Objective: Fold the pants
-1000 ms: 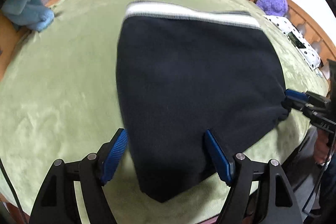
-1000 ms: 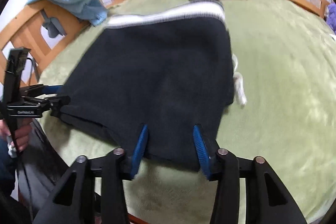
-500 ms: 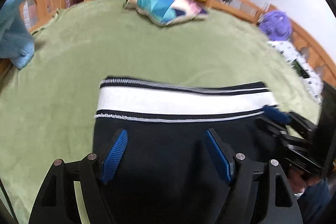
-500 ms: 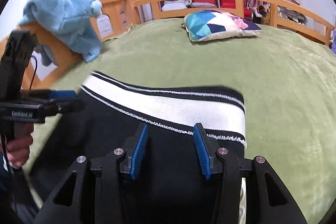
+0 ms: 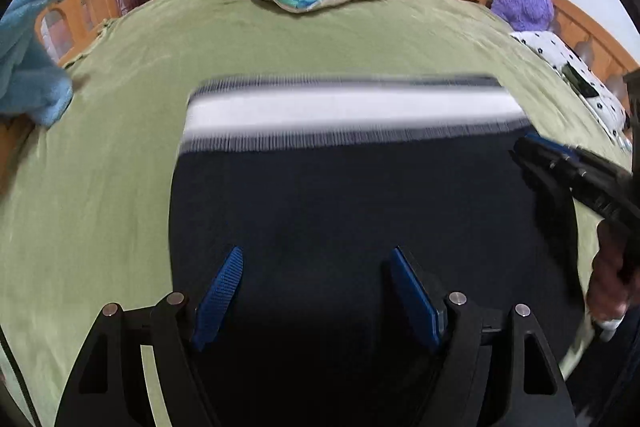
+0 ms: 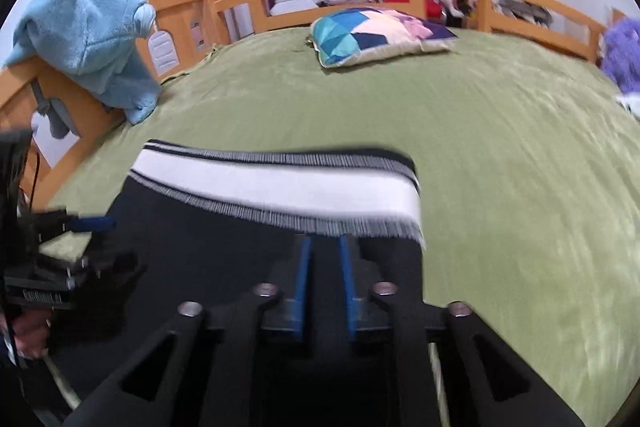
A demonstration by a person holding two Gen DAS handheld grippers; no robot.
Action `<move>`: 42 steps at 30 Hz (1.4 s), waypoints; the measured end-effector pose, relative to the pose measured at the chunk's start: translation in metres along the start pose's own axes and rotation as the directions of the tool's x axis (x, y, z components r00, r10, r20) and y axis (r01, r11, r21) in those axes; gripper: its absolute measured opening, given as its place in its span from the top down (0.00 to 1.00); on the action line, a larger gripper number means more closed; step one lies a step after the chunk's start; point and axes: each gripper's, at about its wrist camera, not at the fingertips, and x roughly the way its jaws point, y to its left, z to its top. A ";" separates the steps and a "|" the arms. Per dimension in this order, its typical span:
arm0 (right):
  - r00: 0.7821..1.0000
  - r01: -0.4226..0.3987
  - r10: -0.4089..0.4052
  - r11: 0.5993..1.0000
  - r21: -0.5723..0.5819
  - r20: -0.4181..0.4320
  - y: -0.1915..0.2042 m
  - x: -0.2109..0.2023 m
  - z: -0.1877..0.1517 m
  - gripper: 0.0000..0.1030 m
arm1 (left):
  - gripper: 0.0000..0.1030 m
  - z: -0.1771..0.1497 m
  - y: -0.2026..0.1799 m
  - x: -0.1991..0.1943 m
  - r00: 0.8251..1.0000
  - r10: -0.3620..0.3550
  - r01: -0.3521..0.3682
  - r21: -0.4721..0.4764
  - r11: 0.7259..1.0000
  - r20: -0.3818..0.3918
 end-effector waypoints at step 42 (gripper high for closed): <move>0.948 0.254 -0.270 0.961 0.108 0.168 0.056 -0.283 -0.067 0.02 | 0.11 -0.075 -0.087 -0.240 0.940 0.115 -0.073 -0.141 0.987 0.320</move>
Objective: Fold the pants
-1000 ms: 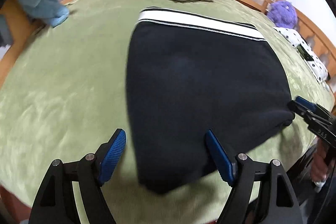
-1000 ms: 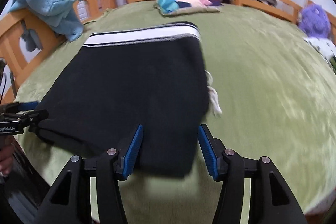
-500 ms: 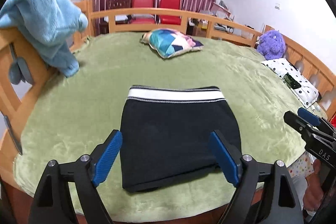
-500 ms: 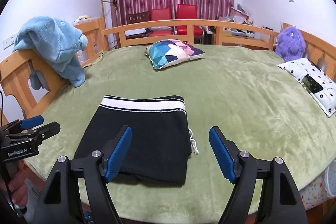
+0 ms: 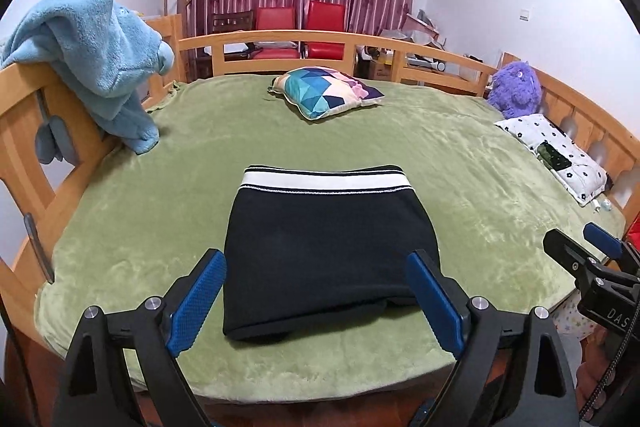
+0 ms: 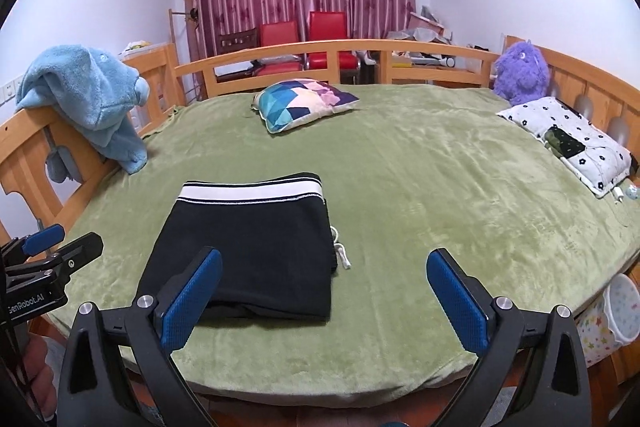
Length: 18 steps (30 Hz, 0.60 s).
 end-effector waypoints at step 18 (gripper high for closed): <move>1.000 0.027 -0.027 1.000 -0.001 0.008 0.001 -0.010 -0.002 0.02 | 0.11 -0.004 0.008 -0.007 1.000 0.006 -0.005 -0.025 1.000 0.012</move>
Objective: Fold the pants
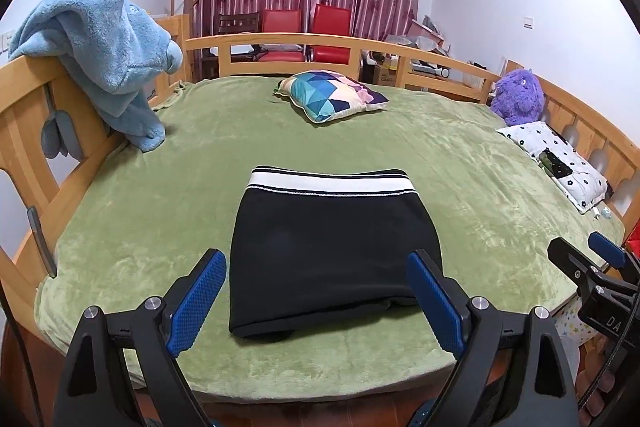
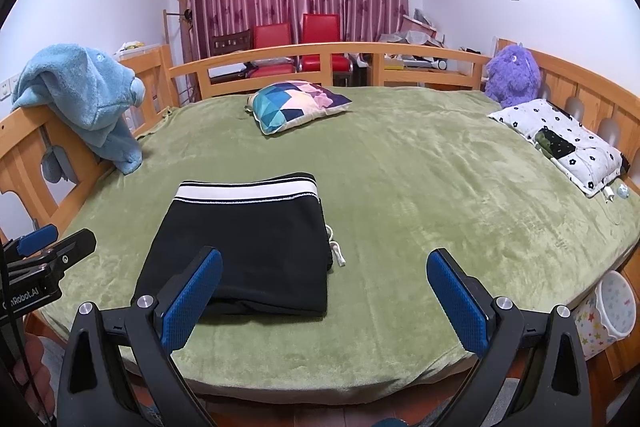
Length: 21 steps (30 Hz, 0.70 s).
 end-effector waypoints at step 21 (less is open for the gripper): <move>1.000 0.014 -0.014 1.000 -0.003 -0.005 -0.006 0.003 -0.004 0.02 | 0.11 -0.003 -0.005 -0.001 1.000 0.002 -0.002 0.015 1.000 -0.003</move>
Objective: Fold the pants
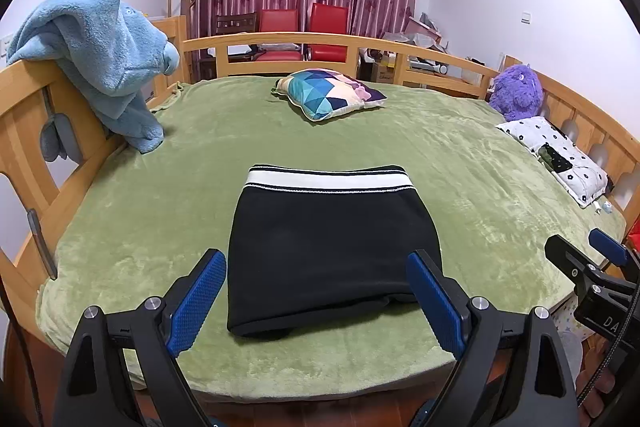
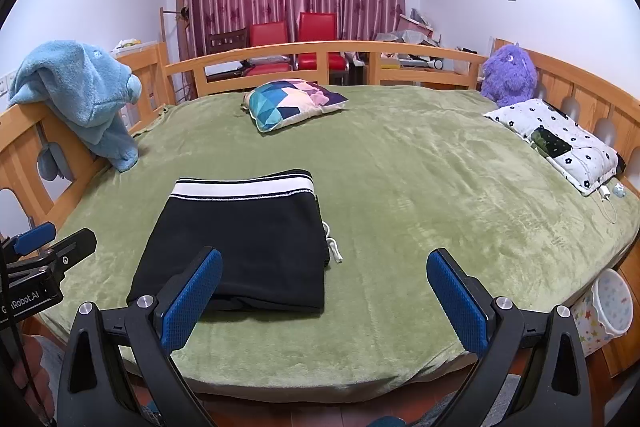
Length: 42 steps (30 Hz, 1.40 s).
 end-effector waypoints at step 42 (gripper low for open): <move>1.000 -0.012 0.012 1.000 0.011 0.017 0.015 -0.011 0.001 0.02 | 0.11 0.002 -0.010 -0.004 1.000 0.010 -0.009 -0.022 1.000 0.006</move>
